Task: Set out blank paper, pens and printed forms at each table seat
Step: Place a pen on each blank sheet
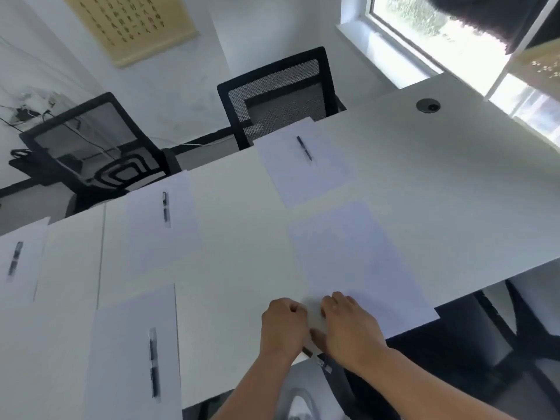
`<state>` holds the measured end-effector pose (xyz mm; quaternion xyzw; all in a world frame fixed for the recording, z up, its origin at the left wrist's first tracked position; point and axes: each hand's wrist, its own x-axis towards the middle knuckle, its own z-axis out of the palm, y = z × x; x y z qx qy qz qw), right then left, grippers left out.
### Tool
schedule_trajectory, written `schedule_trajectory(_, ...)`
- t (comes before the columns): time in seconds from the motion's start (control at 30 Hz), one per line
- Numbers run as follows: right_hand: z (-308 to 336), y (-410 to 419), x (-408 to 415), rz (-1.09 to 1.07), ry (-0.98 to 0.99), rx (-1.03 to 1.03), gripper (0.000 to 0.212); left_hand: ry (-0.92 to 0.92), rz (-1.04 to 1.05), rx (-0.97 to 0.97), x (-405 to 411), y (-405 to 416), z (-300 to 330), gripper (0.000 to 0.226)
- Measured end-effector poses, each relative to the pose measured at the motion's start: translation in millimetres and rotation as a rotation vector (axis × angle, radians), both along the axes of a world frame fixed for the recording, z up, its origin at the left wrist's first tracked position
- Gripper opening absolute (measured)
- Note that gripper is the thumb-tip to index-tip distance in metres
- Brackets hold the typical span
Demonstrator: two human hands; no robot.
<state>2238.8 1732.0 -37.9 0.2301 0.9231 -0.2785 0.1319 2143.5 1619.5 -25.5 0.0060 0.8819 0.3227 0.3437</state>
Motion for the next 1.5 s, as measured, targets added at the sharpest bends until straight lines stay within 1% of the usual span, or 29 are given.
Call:
schedule_trajectory(0.07,-2.5,-13.3,-5.5,0.047,0.035,0.003,0.032,0.011,-0.015,-0.029,-4.3,-4.5,-7.3,0.024)
schedule_trajectory(0.17,-7.6,-32.1,-7.2,0.071,0.091,0.036,0.031,0.004,-0.038,0.0,-7.5,-11.0,-12.6,0.023)
schedule_trajectory(0.27,-14.4,-50.9,0.1,0.119,0.122,0.056,0.037,0.003,-0.018,0.055,-8.3,-19.7,-13.6,0.026)
schedule_trajectory(0.33,-20.3,-58.6,5.6,0.154,0.132,0.079,0.044,0.008,-0.011,0.068,-10.8,-21.0,-15.1,0.033)
schedule_trajectory(0.4,-26.2,-61.8,8.0,0.192,0.127,0.098,0.051,0.002,-0.014,0.076,-14.2,-21.8,-17.1,0.033)
schedule_trajectory(0.5,-28.3,-63.0,6.2,0.243,0.102,0.139,0.054,-0.032,-0.021,0.109,-16.4,-24.1,-15.8,0.032)
schedule_trajectory(0.63,-29.3,-59.9,5.0,0.277,0.096,0.154,0.058,-0.067,-0.012,0.131,-18.1,-27.0,-13.5,0.037)
schedule_trajectory(0.77,-21.3,-48.3,5.7,0.308,0.096,0.105,0.05,-0.064,-0.023,0.152,-17.5,-29.4,-10.9,0.036)
schedule_trajectory(0.9,-8.6,-40.7,2.3,0.252,0.192,0.089,0.03,-0.065,0.003,0.192,-14.9,-37.2,-6.0,0.026)
schedule_trajectory(1.0,0.0,-34.2,2.0,0.222,0.149,0.059,0.021,-0.051,0.021,0.183,-10.6,-43.6,-2.6,0.022)
schedule_trajectory(1.23,16.7,-29.3,18.6,0.181,0.128,0.052,0.018,0.005,0.067,0.198,21.1,-62.6,5.0,0.021)
schedule_trajectory(1.37,21.3,-34.9,29.3,0.156,0.137,0.047,0.014,0.028,0.028,0.155,39.5,-73.9,6.0,0.025)
schedule_trajectory(1.5,22.0,-49.9,37.2,0.148,0.129,0.054,0.011,0.034,0.023,0.144,50.5,-88.5,6.4,0.023)
